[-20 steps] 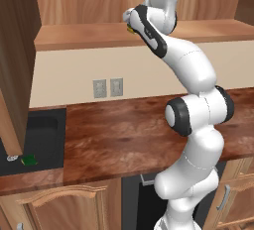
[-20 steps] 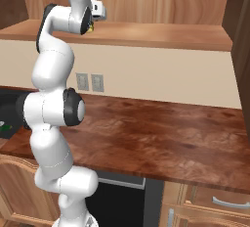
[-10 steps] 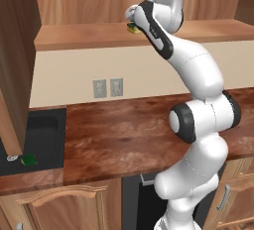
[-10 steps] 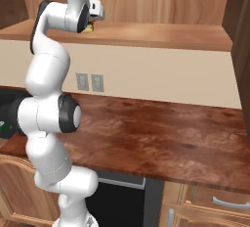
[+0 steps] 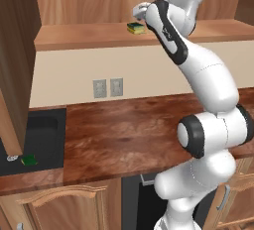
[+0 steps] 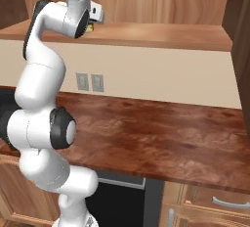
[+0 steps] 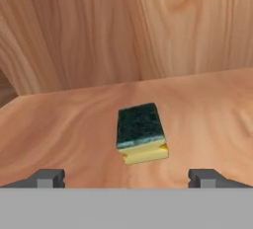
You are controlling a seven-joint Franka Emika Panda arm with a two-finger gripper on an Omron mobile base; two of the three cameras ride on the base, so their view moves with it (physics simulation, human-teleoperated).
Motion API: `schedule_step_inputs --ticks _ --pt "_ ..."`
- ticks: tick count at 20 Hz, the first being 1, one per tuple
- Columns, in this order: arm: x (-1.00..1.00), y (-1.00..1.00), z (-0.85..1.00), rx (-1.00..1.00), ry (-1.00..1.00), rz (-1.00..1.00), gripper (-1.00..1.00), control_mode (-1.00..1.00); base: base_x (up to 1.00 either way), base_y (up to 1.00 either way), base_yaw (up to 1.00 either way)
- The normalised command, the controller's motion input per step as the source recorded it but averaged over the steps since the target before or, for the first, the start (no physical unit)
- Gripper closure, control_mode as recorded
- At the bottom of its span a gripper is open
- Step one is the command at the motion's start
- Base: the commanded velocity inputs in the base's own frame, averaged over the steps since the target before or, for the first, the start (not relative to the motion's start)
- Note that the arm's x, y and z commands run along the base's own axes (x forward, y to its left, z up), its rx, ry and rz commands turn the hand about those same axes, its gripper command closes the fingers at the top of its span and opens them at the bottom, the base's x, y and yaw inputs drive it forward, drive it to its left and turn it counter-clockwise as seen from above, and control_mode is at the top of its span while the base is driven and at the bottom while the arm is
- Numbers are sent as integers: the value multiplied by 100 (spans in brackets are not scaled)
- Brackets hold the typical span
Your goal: Pick up the sponge and sponge from the sink, and place them back in the cabinet, and close the cabinet doors.
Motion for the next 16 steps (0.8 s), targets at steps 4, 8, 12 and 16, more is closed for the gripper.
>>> schedule_step_inputs --ticks 4,8,12,16 --pt "-49 -9 0 14 -3 0 -100 -100 0 0 0" --pt "-50 -7 1 11 0 0 -100 -100 0 0 0" --pt "-48 -3 0 2 0 0 -100 -100 0 0 0" --pt "-47 -3 4 2 0 0 -100 -100 0 0 0"
